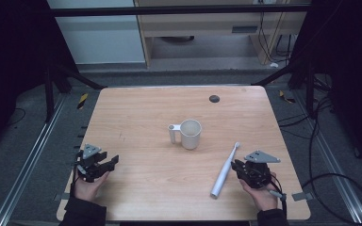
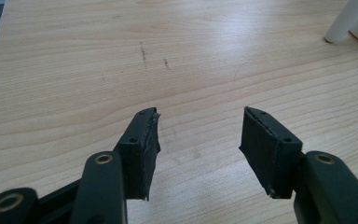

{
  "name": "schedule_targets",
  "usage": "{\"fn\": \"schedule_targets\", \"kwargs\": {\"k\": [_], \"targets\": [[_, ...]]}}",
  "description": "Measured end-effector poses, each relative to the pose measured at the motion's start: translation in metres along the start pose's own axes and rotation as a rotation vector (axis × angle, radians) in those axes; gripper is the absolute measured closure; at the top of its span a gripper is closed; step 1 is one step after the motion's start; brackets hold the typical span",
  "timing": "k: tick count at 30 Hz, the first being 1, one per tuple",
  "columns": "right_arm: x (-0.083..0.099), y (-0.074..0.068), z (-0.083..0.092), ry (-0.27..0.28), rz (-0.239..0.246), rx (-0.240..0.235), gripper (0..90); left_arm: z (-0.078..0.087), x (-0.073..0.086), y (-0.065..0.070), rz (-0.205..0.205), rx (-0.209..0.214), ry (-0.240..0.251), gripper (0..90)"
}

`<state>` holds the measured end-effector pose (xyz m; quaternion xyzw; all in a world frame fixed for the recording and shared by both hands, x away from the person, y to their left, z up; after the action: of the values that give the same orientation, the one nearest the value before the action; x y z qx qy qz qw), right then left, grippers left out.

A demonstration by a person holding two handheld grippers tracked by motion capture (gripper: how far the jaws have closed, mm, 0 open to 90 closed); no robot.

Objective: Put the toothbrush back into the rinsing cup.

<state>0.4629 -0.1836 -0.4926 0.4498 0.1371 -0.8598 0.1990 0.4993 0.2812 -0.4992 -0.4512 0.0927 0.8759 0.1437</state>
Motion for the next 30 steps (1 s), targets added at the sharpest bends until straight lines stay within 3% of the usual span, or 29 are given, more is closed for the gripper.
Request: {"fn": "schedule_targets", "kwargs": {"k": [9, 22, 30], "targets": [[0.001, -0.016, -0.007, -0.019, 0.018, -0.044, 89.4, 0.000, 0.000, 0.001, -0.003, 0.002, -0.001, 45.5], [0.003, -0.036, -0.018, -0.047, 0.041, -0.100, 90.0, -0.001, 0.000, 0.002, -0.014, 0.002, -0.008, 45.5], [0.008, -0.042, -0.024, -0.081, 0.055, -0.117, 89.9, -0.002, 0.001, 0.003, -0.015, 0.004, -0.012, 45.4]]}}
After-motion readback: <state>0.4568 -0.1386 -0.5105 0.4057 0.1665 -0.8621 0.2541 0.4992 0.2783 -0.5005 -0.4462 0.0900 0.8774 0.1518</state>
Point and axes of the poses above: each handheld gripper's, and its own axes: z roughly backward along the jaws, x roughly out of its underside, y roughly to its right, the point moved 6 cm from there along -z, roughly forward along the jaws, and after that the axes turned 3 degrees about y, right-handed, at the moved point
